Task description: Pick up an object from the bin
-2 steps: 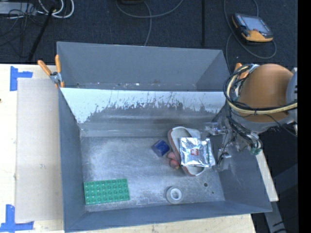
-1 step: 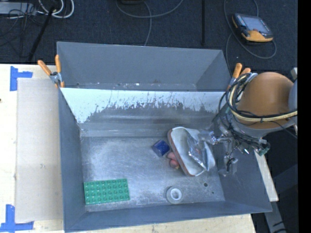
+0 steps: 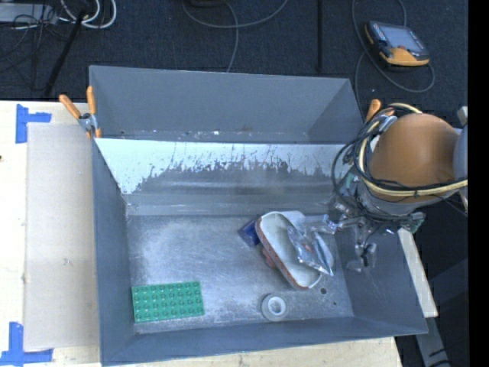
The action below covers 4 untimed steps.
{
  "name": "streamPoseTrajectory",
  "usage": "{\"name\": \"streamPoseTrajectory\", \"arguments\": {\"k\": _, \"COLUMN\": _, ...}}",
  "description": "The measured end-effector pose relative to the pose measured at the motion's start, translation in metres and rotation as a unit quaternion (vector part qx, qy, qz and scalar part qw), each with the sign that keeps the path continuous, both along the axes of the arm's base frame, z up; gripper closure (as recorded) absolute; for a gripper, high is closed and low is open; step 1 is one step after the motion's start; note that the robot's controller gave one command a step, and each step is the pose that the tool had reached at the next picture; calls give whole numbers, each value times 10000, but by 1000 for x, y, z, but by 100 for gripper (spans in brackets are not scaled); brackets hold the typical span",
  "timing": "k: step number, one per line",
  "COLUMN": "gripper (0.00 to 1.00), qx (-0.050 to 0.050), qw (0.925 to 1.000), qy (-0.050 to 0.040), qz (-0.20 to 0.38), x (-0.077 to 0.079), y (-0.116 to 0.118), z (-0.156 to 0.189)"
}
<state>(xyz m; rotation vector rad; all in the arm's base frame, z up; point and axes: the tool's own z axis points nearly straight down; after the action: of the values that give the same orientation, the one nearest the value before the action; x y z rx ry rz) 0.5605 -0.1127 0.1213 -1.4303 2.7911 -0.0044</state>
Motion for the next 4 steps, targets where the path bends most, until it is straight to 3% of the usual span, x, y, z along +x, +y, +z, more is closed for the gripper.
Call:
{"name": "streamPoseTrajectory", "arguments": {"k": 1, "gripper": 0, "qx": -41, "qw": 9820, "qy": -123, "qz": 1887, "x": 2, "y": 6, "z": -39}}
{"name": "streamPoseTrajectory", "arguments": {"k": 2, "gripper": 0, "qx": -28, "qw": 9947, "qy": -116, "qz": 1020, "x": -30, "y": 1, "z": -41}}
{"name": "streamPoseTrajectory", "arguments": {"k": 3, "gripper": 100, "qx": 20, "qw": 9944, "qy": -125, "qz": 1054, "x": -29, "y": 9, "z": -39}}
{"name": "streamPoseTrajectory", "arguments": {"k": 4, "gripper": 100, "qx": 0, "qw": 9945, "qy": 6, "qz": 1045, "x": -27, "y": 10, "z": 0}}
